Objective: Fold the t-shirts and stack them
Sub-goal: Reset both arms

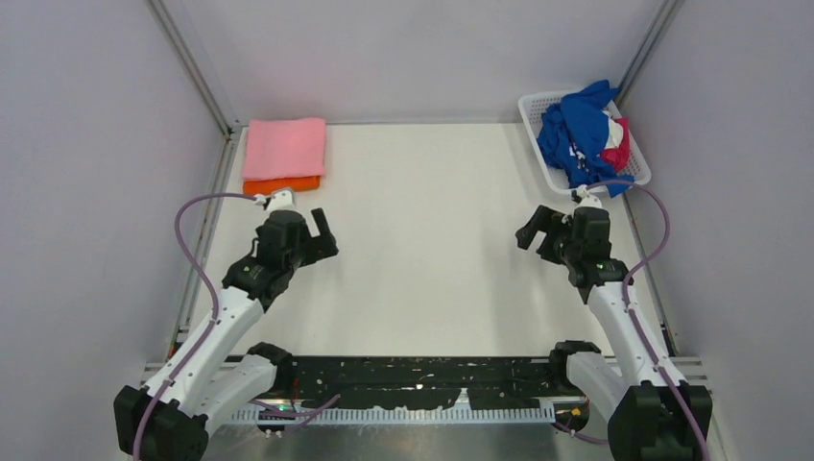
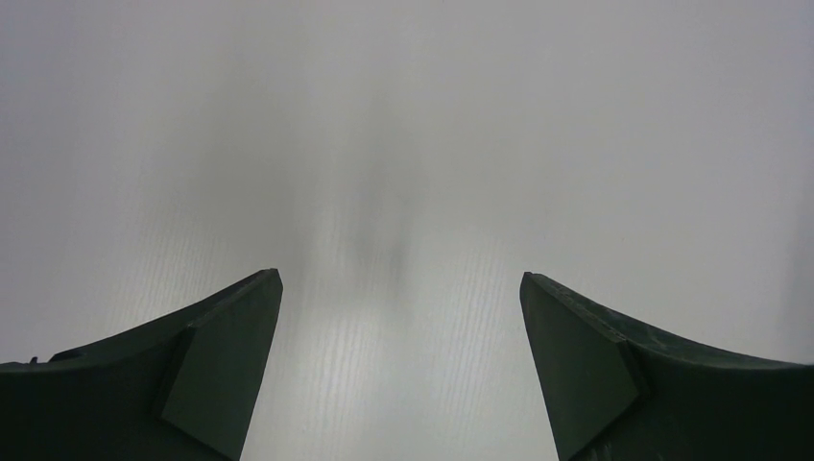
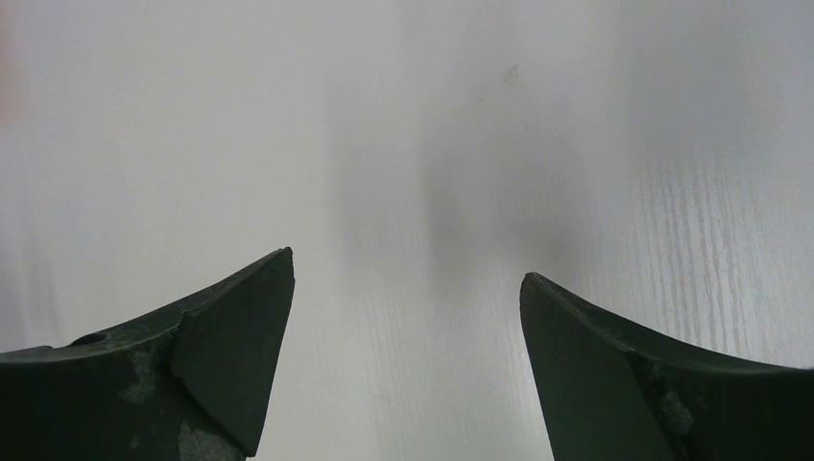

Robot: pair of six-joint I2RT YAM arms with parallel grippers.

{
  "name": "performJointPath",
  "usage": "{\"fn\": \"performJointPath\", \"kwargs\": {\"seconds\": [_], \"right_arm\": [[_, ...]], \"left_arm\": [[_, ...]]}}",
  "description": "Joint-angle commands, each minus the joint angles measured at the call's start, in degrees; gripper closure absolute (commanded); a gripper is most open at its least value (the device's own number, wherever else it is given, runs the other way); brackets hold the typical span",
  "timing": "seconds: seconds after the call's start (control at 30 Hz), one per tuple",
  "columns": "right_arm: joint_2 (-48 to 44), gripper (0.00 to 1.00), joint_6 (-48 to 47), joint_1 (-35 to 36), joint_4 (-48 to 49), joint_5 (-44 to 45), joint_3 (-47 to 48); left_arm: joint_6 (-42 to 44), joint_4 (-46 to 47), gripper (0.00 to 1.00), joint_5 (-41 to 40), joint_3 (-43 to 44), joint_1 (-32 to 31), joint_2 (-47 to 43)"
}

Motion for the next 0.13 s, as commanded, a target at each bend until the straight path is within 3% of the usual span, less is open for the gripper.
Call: {"fn": "performJointPath", "kwargs": {"seconds": [0.0,0.1], "right_arm": [[-0.9,0.05,0.3,-0.2,1.9,1.4,0.0],[-0.2,0.05,0.3,-0.2,1.7,1.0,0.4]], "left_arm": [[-0.4,0.1,0.0,-2.5,0.5,-0.2,-1.0],[-0.1,-0.5,0.0,-3.0,0.9,-0.2,-1.1]]}}
